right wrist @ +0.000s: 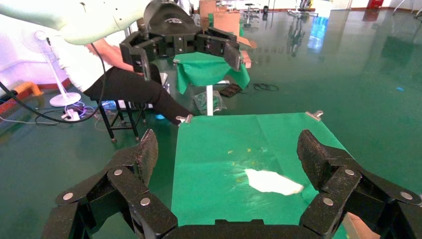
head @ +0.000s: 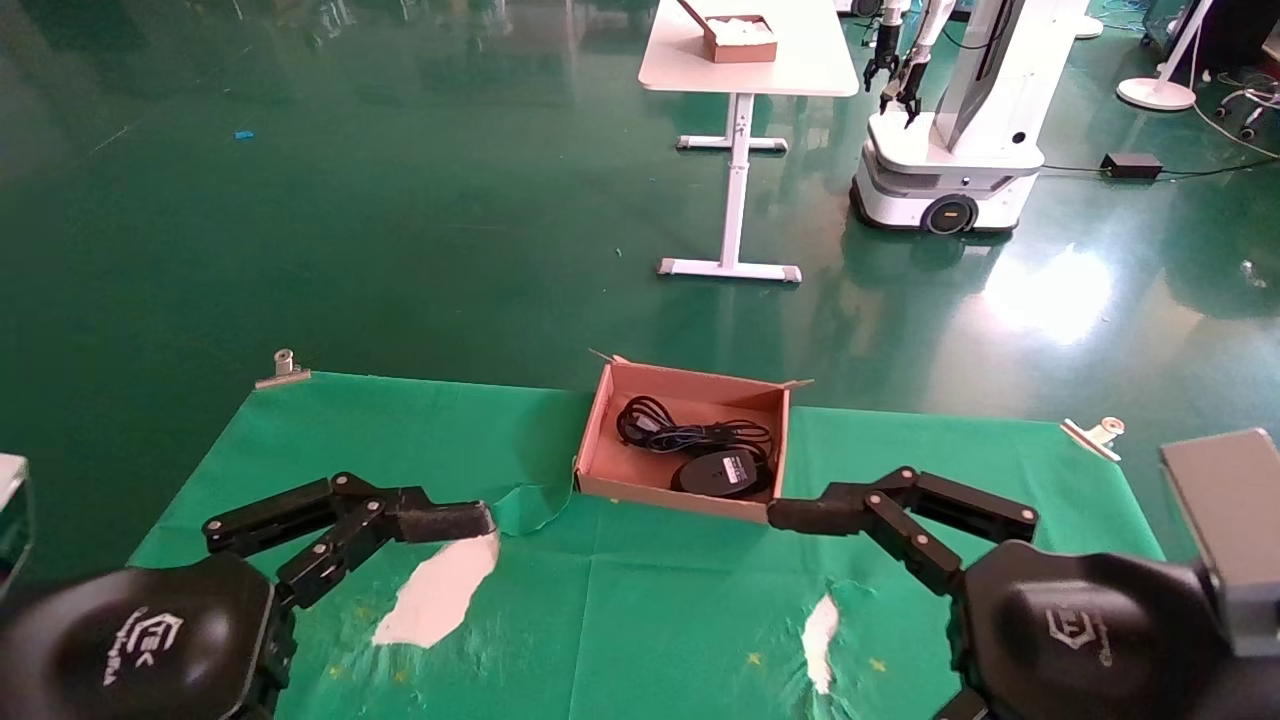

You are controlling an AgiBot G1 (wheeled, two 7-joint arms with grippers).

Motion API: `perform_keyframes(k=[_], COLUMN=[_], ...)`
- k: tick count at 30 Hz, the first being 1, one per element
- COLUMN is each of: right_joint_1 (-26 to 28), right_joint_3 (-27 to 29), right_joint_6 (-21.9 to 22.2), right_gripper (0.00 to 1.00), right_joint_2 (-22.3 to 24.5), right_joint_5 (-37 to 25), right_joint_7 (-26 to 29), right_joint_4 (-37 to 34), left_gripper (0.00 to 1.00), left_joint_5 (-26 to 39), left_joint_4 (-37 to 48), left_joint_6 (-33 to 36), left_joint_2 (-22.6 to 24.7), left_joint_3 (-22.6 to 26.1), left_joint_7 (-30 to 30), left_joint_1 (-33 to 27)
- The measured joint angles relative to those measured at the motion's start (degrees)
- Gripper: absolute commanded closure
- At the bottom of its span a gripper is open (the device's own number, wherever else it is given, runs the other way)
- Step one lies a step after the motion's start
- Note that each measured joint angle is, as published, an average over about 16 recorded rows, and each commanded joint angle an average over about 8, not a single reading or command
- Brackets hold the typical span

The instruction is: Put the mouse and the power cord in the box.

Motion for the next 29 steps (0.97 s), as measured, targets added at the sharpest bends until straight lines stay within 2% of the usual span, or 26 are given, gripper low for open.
perform_keyframes(k=[29], right_joint_1=[0.05], right_joint_3=[-0.03], right_joint_6=[0.06], right_gripper=[0.00], right_joint_2=[-0.04], right_joint_5=[-0.07], right_joint_7=[0.00], right_joint_4=[-0.05], left_gripper=[0.00], left_joint_5=[2.12], left_joint_4=[0.57], left_joint_6=[-1.63], left_joint_2=[0.51], left_joint_3=[0.98], left_joint_7=[-0.18], left_joint_1=[-0.53])
